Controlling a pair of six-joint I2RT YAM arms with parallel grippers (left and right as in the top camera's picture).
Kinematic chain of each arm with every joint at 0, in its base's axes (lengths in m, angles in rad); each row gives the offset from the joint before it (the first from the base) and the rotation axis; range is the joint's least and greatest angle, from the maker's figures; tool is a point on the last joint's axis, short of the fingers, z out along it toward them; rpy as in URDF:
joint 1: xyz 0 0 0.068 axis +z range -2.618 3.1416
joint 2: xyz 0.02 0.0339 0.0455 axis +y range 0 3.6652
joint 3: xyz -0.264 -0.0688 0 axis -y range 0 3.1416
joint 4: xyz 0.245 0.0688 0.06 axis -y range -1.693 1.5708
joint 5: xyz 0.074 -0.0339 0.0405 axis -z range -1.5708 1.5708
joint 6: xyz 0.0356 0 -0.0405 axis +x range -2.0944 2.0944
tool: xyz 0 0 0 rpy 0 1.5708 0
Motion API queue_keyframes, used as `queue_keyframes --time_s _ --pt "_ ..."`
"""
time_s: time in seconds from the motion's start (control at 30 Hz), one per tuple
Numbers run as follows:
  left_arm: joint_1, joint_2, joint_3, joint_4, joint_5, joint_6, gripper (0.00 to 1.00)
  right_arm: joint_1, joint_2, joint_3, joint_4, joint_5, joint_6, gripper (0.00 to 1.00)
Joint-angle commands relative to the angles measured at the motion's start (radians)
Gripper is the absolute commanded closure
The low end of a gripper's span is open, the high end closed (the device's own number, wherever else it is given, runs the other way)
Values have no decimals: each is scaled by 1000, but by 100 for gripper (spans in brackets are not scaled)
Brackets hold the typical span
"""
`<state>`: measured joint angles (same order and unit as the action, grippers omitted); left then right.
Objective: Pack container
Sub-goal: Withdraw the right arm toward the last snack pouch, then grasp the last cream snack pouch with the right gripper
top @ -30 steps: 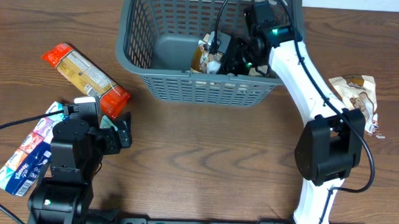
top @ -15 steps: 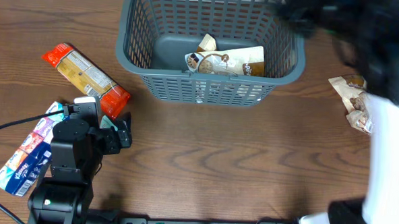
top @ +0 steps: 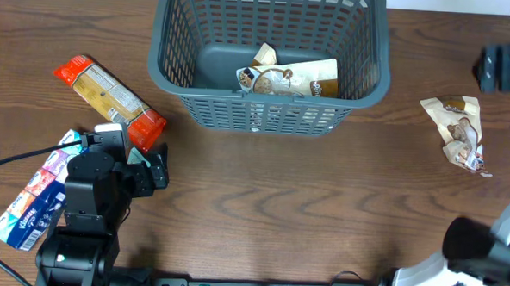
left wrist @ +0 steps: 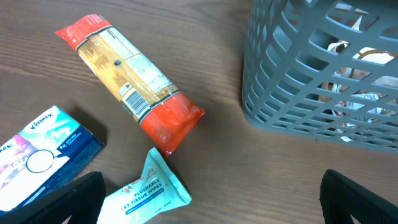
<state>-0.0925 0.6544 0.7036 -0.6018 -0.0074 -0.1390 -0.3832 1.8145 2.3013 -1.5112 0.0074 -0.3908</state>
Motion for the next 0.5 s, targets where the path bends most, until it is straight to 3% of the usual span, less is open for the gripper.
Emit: queue_keyframes --time_s 0.0,0.1,0.3,0.47 --pt "4 -2 21 2 -8 -13 1 -80 76 0 3 -20 -13 7" --pt "4 -2 21 2 -8 -13 2 -128 166 0 -23 -111 -7 9" --pt "4 -2 21 16 -8 -13 1 -165 357 0 -77 -110 -7 10" --pt "4 -2 21 35 -8 -13 1 -165 479 -1 -67 -110 -36 6"
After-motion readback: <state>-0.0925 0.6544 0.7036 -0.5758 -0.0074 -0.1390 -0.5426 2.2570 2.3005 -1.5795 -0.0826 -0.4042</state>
